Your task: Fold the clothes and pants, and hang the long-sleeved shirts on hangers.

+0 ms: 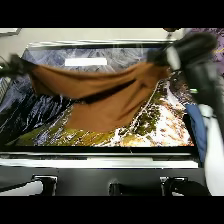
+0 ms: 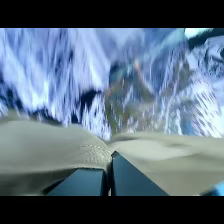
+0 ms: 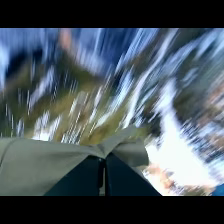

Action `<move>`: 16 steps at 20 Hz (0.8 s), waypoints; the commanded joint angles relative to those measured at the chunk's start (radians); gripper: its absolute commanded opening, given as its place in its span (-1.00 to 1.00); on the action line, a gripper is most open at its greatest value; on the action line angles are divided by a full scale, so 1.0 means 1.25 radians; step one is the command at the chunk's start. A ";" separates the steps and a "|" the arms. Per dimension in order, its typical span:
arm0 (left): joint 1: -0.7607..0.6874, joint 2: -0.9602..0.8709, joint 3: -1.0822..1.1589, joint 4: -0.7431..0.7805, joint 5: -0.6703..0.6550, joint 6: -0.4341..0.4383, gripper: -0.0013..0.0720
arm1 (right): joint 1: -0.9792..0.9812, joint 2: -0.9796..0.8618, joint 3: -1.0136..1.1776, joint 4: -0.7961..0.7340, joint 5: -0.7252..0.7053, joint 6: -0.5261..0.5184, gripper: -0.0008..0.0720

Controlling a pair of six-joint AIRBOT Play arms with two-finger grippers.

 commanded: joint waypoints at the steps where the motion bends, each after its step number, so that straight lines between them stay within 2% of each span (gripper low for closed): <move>1: 0.016 0.105 0.197 0.231 -0.097 -0.125 -0.93 | 0.000 0.127 0.105 -0.062 0.047 -0.078 -0.91; 4: 0.019 0.257 0.226 0.421 -0.124 -0.212 -0.93 | 0.000 0.284 0.108 -0.055 0.055 -0.104 -0.91; 7: 0.018 0.372 0.226 0.448 -0.177 -0.254 -0.93 | 0.000 0.407 0.108 -0.049 0.055 -0.096 -0.91; 9: 0.018 0.404 0.226 0.448 -0.218 -0.289 -0.93 | 0.000 0.436 0.108 -0.051 0.054 -0.079 -0.91; 12: 0.018 0.399 0.210 0.439 -0.238 -0.300 -0.93 | 0.000 0.378 0.108 -0.061 0.053 -0.079 -0.91; 16: 0.007 0.335 0.077 0.431 -0.226 -0.294 -0.93 | 0.000 0.173 0.105 -0.108 0.013 -0.038 -0.91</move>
